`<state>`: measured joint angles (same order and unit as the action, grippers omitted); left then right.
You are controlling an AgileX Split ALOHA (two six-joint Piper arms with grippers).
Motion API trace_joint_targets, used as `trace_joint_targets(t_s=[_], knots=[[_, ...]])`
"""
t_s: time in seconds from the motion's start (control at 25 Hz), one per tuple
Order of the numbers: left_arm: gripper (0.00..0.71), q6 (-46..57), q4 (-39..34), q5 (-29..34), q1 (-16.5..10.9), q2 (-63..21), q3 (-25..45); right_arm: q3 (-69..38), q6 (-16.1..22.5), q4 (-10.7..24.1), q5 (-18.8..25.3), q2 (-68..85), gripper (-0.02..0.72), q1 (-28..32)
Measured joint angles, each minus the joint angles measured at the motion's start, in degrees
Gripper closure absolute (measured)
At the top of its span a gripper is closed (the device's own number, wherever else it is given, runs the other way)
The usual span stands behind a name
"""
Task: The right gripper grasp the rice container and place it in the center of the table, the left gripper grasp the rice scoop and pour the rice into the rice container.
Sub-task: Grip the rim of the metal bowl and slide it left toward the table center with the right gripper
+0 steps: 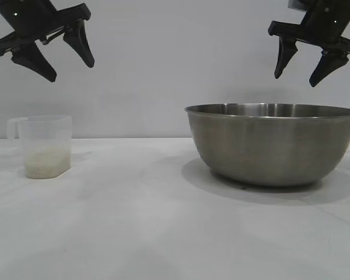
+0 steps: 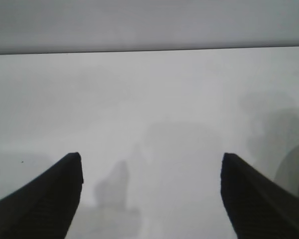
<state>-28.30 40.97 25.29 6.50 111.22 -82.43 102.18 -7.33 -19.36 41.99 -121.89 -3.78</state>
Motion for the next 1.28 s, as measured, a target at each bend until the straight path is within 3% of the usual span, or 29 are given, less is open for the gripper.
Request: trace_joint_targets(t_s=[0.44, 0.68, 0.8, 1.16, 1.28], knots=[[0.203, 0.00, 0.00, 0.00, 0.00, 0.00, 0.00, 0.00, -0.13, 0.00, 0.00, 0.00, 0.218, 0.00], [0.203, -0.08, 0.00, 0.00, 0.00, 0.00, 0.00, 0.00, -3.56, 0.50, 1.84, 0.79, 0.218, 0.05], [0.203, -0.08, 0.00, 0.00, 0.00, 0.00, 0.00, 0.00, -4.04, 1.94, 5.85, 2.62, 0.218, 0.05], [0.203, -0.08, 0.00, 0.23, 0.00, 0.00, 0.00, 0.00, -4.03, 3.44, 26.71, 8.88, 0.218, 0.05], [0.203, -0.08, 0.00, 0.33, 0.00, 0.00, 0.00, 0.00, -3.60, 3.44, 28.53, 9.83, 0.218, 0.05]])
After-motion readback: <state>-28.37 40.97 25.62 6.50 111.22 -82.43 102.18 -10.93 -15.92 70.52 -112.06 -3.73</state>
